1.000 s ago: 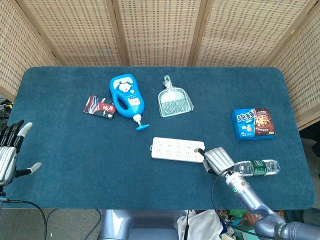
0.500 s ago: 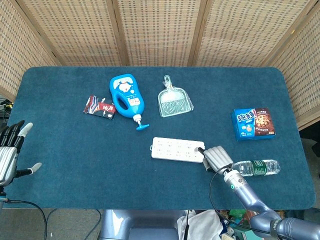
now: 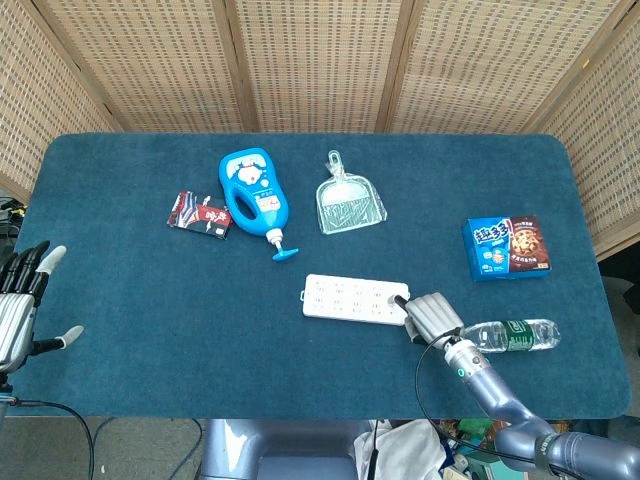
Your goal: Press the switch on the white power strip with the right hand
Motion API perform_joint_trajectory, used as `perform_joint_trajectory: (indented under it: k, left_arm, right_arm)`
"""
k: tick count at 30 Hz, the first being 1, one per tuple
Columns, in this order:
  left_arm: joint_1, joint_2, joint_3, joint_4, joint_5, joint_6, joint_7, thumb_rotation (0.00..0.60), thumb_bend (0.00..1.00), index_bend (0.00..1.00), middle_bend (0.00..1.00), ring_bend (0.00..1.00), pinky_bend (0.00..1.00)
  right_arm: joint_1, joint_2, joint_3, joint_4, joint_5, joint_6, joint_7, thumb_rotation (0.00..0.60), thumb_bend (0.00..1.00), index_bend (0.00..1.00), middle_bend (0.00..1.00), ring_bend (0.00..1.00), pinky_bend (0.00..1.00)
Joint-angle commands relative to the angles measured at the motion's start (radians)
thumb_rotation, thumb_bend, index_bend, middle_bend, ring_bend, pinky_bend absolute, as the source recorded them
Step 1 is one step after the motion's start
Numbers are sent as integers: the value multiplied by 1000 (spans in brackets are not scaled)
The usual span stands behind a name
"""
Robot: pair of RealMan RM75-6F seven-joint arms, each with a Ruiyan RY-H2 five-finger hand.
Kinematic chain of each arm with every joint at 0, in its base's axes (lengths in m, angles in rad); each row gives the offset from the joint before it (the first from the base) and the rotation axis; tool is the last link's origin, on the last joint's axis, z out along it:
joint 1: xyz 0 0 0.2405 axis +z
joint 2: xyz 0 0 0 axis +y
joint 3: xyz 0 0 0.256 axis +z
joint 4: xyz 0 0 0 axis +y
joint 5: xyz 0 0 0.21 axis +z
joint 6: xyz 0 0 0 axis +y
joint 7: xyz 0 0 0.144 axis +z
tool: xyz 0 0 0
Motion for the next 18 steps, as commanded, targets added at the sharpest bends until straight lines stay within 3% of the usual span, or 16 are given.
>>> perform_joint_trajectory:
  k: [1, 12, 18]
  left_arm:
    - [0, 0, 1, -1, 0, -1, 2, 600, 86, 0, 0, 0, 0]
    - [6, 5, 6, -1, 18, 10, -12, 600, 85, 0, 0, 0, 0]
    - [8, 6, 5, 1, 19, 12, -19, 600, 85, 0, 0, 0, 0]
  right_arm:
    - [2, 6, -1, -15, -5, 10, -2, 600, 693, 246, 977, 995, 1000]
    - [12, -1, -24, -7, 47, -3, -45, 600, 693, 269, 977, 995, 1000]
    - [-5, 19, 14, -57, -45, 92, 41, 600, 693, 269, 977, 995, 1000]
